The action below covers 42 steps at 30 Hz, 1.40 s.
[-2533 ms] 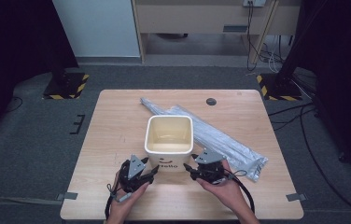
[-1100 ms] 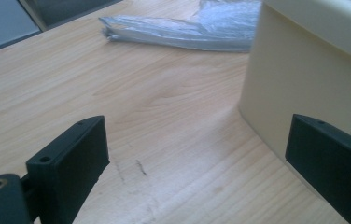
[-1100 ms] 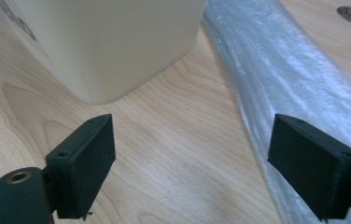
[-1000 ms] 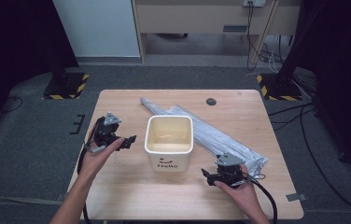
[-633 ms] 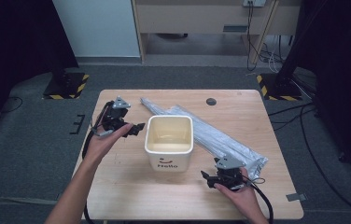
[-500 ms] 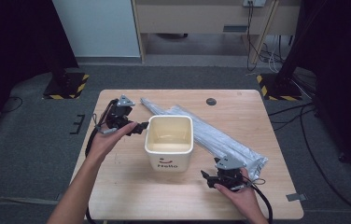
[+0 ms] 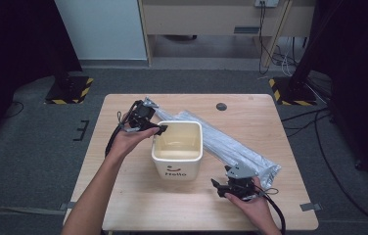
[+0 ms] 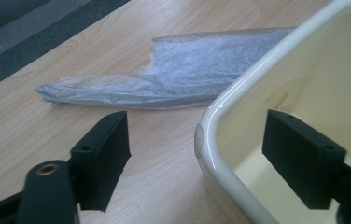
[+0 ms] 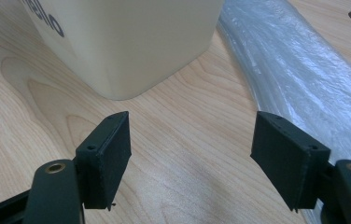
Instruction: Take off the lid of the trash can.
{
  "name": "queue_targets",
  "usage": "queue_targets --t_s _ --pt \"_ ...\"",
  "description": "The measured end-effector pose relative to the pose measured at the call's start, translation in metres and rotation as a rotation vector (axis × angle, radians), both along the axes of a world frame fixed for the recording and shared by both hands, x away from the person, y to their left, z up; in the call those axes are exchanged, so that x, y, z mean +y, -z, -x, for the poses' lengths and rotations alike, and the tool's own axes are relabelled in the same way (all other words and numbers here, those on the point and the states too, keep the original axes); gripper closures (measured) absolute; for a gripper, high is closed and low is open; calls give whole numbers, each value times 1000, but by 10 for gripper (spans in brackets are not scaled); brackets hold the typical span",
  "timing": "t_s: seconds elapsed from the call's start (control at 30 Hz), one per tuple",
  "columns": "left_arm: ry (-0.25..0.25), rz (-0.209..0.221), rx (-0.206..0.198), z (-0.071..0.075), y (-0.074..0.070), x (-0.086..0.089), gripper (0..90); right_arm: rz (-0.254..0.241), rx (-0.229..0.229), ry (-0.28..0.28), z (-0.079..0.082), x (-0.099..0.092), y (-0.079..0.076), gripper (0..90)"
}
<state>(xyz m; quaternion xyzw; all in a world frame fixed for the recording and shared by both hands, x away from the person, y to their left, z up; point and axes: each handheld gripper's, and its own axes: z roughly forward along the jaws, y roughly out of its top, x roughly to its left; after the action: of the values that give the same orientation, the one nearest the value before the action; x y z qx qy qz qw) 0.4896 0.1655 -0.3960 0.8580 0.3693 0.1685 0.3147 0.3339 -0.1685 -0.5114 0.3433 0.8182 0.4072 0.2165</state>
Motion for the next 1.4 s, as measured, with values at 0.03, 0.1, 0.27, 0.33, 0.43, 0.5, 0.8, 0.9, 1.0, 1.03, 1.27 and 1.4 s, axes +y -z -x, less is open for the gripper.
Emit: queue_targets --t_s 0.03,0.1,0.27,0.33,0.43,0.5,0.8,0.9,1.0,1.03,1.27,1.4 --pt "5 -5 5 -1 1 -1 284 1 -2 1 0 0 0 281" --pt "9 -12 0 -1 2 -2 325 2 1 1 0 0 0 282" --pt "28 -14 -4 -3 5 -5 414 -3 9 0 0 -1 0 282" --pt "37 -17 -2 -3 7 -7 453 -1 8 -2 0 -2 0 281" --pt "42 -35 7 -3 10 -10 486 1 10 -1 0 -2 1 278" --pt "47 -33 5 -3 12 -9 514 1 11 -1 0 -1 1 277" --pt "45 -11 -34 2 14 -5 656 2 20 0 1 -1 2 274" --pt "48 -3 -64 4 15 -6 702 7 19 -3 0 -1 2 273" --pt "34 7 -74 7 16 -5 703 4 22 -1 0 0 3 273" --pt "29 13 -72 8 16 -5 703 4 24 0 0 0 3 273" --pt "1 17 -57 16 15 -4 704 11 24 -6 1 1 4 273" --pt "1 26 -53 19 15 -3 705 11 26 -5 1 1 4 273"
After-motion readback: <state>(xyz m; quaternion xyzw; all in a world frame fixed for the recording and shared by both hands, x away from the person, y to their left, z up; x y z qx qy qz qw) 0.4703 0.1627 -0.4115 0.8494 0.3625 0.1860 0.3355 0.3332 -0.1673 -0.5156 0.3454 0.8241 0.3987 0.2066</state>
